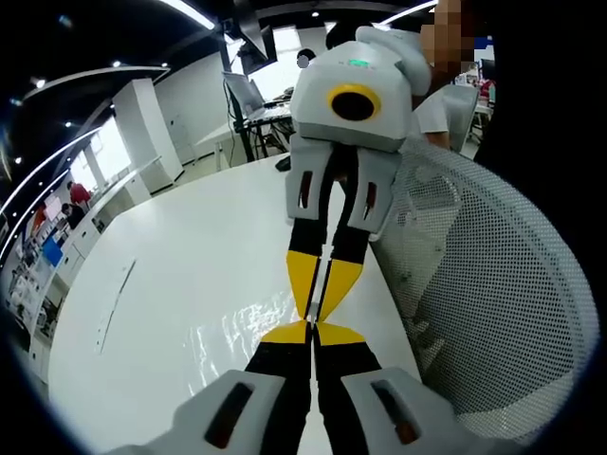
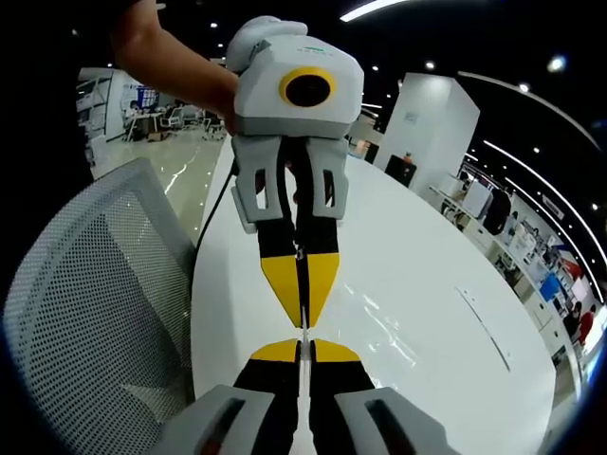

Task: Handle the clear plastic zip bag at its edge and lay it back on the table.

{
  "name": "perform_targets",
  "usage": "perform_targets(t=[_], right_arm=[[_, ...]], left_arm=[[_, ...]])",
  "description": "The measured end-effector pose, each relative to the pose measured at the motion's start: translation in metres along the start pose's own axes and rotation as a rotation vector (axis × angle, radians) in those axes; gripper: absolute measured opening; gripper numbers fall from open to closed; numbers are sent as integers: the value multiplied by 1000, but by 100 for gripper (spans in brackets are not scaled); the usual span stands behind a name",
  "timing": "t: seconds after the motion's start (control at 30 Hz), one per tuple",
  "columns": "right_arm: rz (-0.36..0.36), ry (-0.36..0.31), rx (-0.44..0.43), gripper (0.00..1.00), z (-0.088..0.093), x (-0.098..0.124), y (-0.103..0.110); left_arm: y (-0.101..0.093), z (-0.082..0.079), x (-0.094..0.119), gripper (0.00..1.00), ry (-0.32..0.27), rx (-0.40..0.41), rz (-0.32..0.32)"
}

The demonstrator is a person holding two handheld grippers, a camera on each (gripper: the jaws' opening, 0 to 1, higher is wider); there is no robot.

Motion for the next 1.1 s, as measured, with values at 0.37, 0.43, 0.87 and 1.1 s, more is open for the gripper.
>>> perform_targets(t=[0.37, 0.43, 0.87, 1.1], right_arm=[[2, 1, 0, 0, 0, 0, 2], [3, 3, 4, 0, 0, 0, 2], [12, -3, -3, 0, 0, 0, 1], [21, -5, -7, 0, 0, -1, 0]], left_arm=[[-2, 0, 0, 0, 12, 25, 1], [-2, 0, 1, 0, 13, 25, 5], [-1, -1, 0, 0, 14, 22, -1], [-1, -2, 1, 0, 14, 19, -4]])
Point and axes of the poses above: the point that each gripper's makers call its tool centre point, and the gripper's own axes: x roughly backward along the fingers, y roughly to its left, z roughly out of its underside, the point moved 4 cm from there along x, roughly backward along the fingers, and after that the axes turned 15 degrees about -z, right-handed, at the moved point
